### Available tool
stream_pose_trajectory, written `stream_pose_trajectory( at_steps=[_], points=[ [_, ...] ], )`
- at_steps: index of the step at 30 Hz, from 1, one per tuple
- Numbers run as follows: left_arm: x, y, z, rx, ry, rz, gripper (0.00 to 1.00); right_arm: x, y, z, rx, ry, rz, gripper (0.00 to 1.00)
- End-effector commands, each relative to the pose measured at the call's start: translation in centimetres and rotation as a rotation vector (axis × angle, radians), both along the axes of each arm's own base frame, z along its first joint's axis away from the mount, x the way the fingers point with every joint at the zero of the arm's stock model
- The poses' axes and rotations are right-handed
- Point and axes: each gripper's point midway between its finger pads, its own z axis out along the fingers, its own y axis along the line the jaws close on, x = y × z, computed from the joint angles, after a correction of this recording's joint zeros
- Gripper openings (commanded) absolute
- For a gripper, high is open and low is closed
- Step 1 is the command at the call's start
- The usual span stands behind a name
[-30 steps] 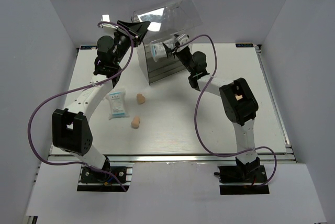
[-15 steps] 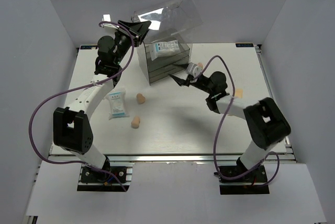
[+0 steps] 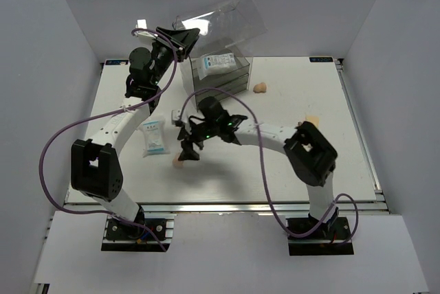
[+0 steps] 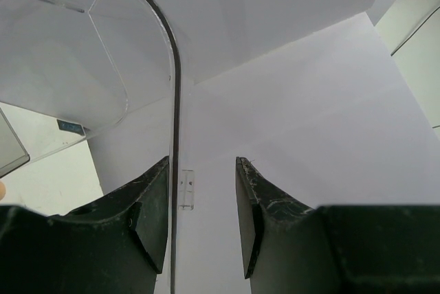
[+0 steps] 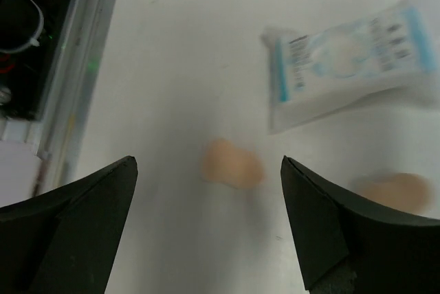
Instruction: Organize the makeup
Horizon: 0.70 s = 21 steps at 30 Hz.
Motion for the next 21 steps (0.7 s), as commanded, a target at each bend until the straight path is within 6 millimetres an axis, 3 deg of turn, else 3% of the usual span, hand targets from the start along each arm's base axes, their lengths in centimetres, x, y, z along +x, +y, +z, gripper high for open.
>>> stream_pose_trajectory(
  at_steps=[1,2,3,6,7,11,21],
  points=[
    [-1.0,-0.1,1.9,-0.018,-0.056,-0.027,0.5,-0.8,2.4,-0.2,-0.109,0.247,-0.17,0.89],
    [-1.1,-0.2,1.8,-0.016,-0.055,-0.033,0.5,-0.3,2.9,-2.2,-0.164,0.298,-0.25,0.89],
    [-1.0,-0.2,1.8,-0.015,-0.052,-0.033,0.5,0.5,4.0,-1.2,-0.152,0.339,-0.309,0.89],
    [-0.9,-0.4,1.4,-0.012,-0.04,-0.044,0.5,2.0,5.2,-2.9,-0.201,0.519,-0.504,0.89],
    [-0.9,-0.4,1.2,-0.011,-0.033,-0.046,0.5,2.8,6.0,-1.8,-0.176,0.546,-0.539,0.89],
    [-0.7,-0.7,0.7,-0.008,-0.022,-0.057,0.5,4.2,7.4,-2.2,-0.154,0.712,-0.699,0.89],
    [-0.8,-1.1,-0.3,0.0,-0.012,-0.082,0.5,4.4,10.9,-3.3,-0.1,0.758,-0.705,0.89]
  ],
)
